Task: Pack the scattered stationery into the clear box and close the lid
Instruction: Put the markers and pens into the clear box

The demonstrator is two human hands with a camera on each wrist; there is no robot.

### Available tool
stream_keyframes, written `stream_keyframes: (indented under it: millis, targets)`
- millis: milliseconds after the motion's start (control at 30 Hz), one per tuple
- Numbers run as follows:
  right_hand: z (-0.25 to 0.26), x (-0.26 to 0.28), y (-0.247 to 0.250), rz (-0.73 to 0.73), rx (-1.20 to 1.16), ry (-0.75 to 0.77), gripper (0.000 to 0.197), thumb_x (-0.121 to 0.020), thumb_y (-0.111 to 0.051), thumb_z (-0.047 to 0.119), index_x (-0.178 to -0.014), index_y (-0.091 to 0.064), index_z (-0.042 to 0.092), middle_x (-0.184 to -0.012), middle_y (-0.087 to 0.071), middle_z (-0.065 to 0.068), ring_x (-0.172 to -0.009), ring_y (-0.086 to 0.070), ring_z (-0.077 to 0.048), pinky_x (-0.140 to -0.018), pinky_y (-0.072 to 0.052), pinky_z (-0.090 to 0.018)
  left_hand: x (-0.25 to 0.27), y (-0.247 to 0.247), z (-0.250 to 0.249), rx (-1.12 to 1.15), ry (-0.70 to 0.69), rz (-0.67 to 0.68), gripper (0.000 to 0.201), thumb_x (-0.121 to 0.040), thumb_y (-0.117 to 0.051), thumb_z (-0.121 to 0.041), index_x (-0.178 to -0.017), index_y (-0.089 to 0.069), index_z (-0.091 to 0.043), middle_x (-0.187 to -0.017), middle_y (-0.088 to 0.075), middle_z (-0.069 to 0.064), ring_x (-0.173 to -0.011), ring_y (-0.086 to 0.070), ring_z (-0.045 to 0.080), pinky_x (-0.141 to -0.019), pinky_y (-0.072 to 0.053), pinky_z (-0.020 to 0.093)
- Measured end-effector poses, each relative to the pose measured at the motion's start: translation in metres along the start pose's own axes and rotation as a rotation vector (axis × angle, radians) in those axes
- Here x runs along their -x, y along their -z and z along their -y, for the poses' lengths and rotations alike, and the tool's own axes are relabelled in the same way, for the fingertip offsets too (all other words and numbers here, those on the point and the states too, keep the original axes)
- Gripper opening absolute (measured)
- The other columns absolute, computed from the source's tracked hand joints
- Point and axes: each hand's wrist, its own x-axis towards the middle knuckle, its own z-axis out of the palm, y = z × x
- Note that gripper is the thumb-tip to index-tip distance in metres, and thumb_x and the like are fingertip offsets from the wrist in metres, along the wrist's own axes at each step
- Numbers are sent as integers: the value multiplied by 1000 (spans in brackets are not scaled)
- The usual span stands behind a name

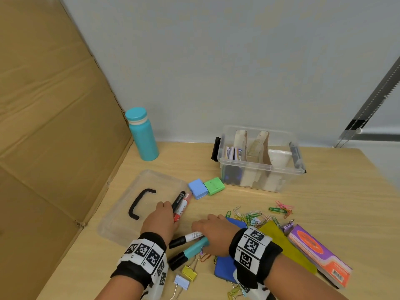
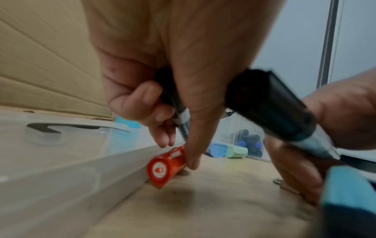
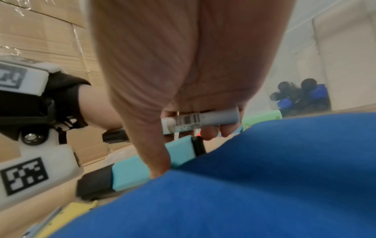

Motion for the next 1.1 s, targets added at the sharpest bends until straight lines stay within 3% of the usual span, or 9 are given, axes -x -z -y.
stream_keyframes:
  millis: [133, 267, 333, 433, 533, 667, 900, 1000, 1100]
  targets:
    - [-7, 11, 0, -2, -52, 5, 33, -89, -59, 26, -120, -51, 16, -118, -51, -8, -112, -43, -28, -98, -31, -42, 2, -2, -4, -28, 26, 18, 37, -91, -54, -37, -118, -45, -13, -116, -51, 6, -101, -61, 23, -87, -50, 32]
    - [-17, 21, -1, -18, -156, -7, 28, -85, -64, 25, -110, -56, 15, -113, -51, -8, -109, -44, -26, -93, -32, -37, 5, -3, -4, 34, 53, 19, 34, -92, -52, -36, -116, -48, -12, -113, -51, 6, -95, -62, 22, -87, -52, 33]
    - [-22, 26, -1, -37, -246, -8, 26, -83, -68, 26, -103, -58, 15, -105, -53, -6, -100, -46, -22, -85, -36, -33, 9, -2, -3, 86, 64, 9, 33, -94, -49, -35, -116, -45, -11, -113, -48, 6, -91, -62, 21, -85, -54, 34]
    - [-27, 32, -1, -66, -334, -6, 26, -79, -74, 30, -90, -52, 21, -90, -50, 0, -86, -44, -15, -61, -34, -25, 16, 3, 1, 177, 83, -12, 29, -95, -48, -33, -113, -42, -12, -112, -50, 7, -88, -63, 21, -82, -55, 36]
    - [-32, 35, -1, -86, -386, -11, 35, -77, -75, 35, -87, -44, 24, -79, -46, 4, -76, -45, -16, -55, -31, -24, 22, 16, 3, 243, 60, -31, 19, -96, -46, -31, -105, -40, -15, -99, -61, 4, -83, -64, 17, -76, -57, 35]
    - [-41, 48, 10, -194, -524, -16, 31, -77, -75, 37, -89, -49, 24, -79, -50, 6, -71, -45, -12, -60, -35, -28, 21, 47, -8, 271, -25, -137, 19, -97, -42, -33, -101, -43, -15, -88, -64, 4, -75, -64, 18, -71, -55, 43]
    - [-85, 94, 23, -444, -722, -123, 20, -86, -63, 44, -88, -49, 30, -72, -50, 5, -60, -43, -7, -59, -35, -23, 4, 104, -75, 290, -243, -316, 20, -97, -39, -37, -99, -44, -17, -81, -62, 2, -68, -60, 21, -60, -50, 41]
    - [-102, 106, 26, -504, -793, -200, 21, -88, -61, 41, -90, -51, 23, -71, -50, 5, -58, -44, -6, -59, -38, -22, -22, 115, -118, 167, -278, -294, 24, -98, -38, -36, -99, -44, -13, -82, -58, 3, -70, -55, 24, -59, -42, 36]
    - [-111, 111, 28, -498, -770, -231, 15, -89, -60, 40, -89, -50, 30, -71, -54, 5, -54, -47, -1, -56, -40, -18, -54, 111, -162, 42, -252, -210, 23, -98, -41, -32, -105, -46, -10, -90, -60, 5, -75, -55, 25, -63, -42, 35]
